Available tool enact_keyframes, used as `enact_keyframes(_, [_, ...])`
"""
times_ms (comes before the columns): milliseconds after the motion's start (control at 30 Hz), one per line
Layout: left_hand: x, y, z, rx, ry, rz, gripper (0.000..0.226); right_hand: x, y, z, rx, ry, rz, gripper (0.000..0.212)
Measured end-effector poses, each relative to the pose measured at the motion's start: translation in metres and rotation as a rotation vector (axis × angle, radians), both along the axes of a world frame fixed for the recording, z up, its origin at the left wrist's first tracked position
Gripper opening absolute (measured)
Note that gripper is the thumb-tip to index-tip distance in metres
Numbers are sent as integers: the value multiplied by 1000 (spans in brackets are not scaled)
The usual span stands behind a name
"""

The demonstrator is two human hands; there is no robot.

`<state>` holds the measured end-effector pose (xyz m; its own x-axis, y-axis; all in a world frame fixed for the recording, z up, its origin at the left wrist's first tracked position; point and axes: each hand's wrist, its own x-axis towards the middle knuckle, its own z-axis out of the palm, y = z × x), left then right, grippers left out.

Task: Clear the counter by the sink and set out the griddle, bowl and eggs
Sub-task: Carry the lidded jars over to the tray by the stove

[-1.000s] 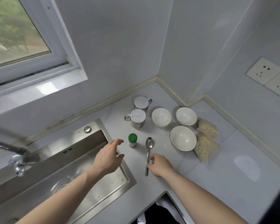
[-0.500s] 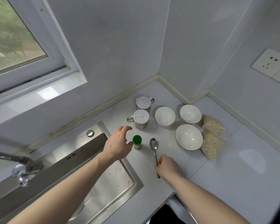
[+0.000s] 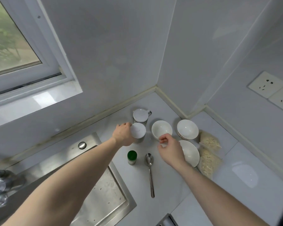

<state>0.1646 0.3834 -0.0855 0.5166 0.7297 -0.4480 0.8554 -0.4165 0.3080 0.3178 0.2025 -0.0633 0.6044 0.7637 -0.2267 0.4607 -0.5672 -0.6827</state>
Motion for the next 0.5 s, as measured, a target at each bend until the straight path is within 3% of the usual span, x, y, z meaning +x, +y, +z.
enact_keyframes(200, [-17,11,-12,-33,-54,67,11,41,77,6,-133,-180,233,43])
enact_keyframes(333, [-32,12,-10,-37,-214,170,18,56,122,-4,-220,-236,349,51])
enact_keyframes(500, [-61,6,2,-32,-317,289,6,61,166,-20,-306,-280,452,65])
